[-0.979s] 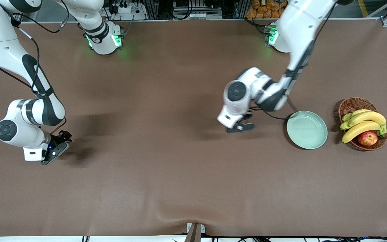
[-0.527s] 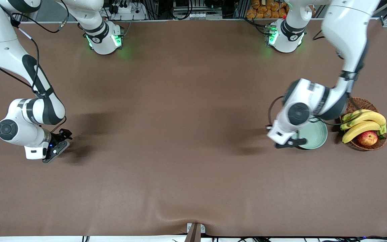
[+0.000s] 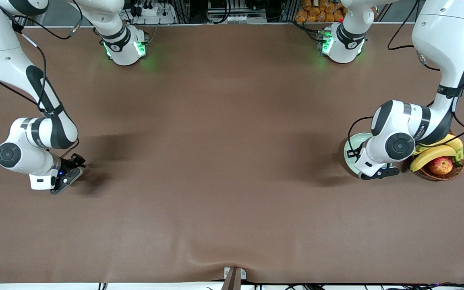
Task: Collect all strawberries into plate
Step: 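Place the strawberry on the green plate with the left gripper, then set the second strawberry mid-table with the right gripper while the left gripper returns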
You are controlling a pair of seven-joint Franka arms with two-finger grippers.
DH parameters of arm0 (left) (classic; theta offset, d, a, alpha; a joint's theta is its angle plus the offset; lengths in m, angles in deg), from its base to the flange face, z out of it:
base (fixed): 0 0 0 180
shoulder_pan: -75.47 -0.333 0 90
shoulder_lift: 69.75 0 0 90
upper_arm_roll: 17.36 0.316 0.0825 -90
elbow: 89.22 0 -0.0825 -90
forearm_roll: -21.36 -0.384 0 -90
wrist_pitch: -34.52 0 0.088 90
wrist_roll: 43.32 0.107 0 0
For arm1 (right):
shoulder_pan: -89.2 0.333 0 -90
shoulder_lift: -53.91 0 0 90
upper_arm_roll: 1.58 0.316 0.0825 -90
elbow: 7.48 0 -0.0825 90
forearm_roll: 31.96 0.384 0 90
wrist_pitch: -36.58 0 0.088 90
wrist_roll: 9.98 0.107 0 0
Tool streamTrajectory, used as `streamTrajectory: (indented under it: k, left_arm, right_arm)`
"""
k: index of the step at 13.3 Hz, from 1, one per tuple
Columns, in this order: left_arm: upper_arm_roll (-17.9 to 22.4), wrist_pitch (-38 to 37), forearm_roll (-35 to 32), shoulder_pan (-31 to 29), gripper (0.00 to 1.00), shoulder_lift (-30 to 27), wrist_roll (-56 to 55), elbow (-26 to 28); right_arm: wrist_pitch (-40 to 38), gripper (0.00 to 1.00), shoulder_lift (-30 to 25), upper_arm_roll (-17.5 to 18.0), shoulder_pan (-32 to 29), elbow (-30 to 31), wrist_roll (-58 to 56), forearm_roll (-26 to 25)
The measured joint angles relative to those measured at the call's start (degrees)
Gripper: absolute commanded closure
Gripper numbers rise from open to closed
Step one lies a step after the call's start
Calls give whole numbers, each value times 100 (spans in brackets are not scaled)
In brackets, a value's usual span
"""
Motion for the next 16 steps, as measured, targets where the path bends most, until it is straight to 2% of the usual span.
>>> streamTrajectory:
  k: [1,2,3,4,5,9,12,14,16]
  left_arm:
    - [1,4,-93,-29,88,5,0,51]
    - [2,16,-222,-86,76,22,0,93]
    - [2,43,-319,-152,55,49,0,119]
    - [3,79,-354,-209,12,75,0,133]
    - [3,98,-368,-257,0,85,0,134]
    - [-5,139,-390,-422,0,30,1,30]
    - [-78,140,-392,-484,0,-167,3,-176]
    - [-210,17,-392,-481,0,-402,2,-328]
    - [-362,-369,-392,-484,0,-582,2,-538]
  right_arm:
    - [-1,100,0,0,0,1,0,0]
    - [-2,100,0,0,0,1,0,0]
    - [-2,100,0,0,0,2,0,0]
    - [-2,100,-1,0,0,1,0,0]
    - [-5,100,-1,1,0,1,0,0]
    - [-93,100,-43,103,1,-26,11,4]
    - [-260,100,-115,422,52,-186,390,7]
    - [-279,100,-120,603,248,-321,765,99]
    - [-308,100,-121,658,637,-463,1198,433]
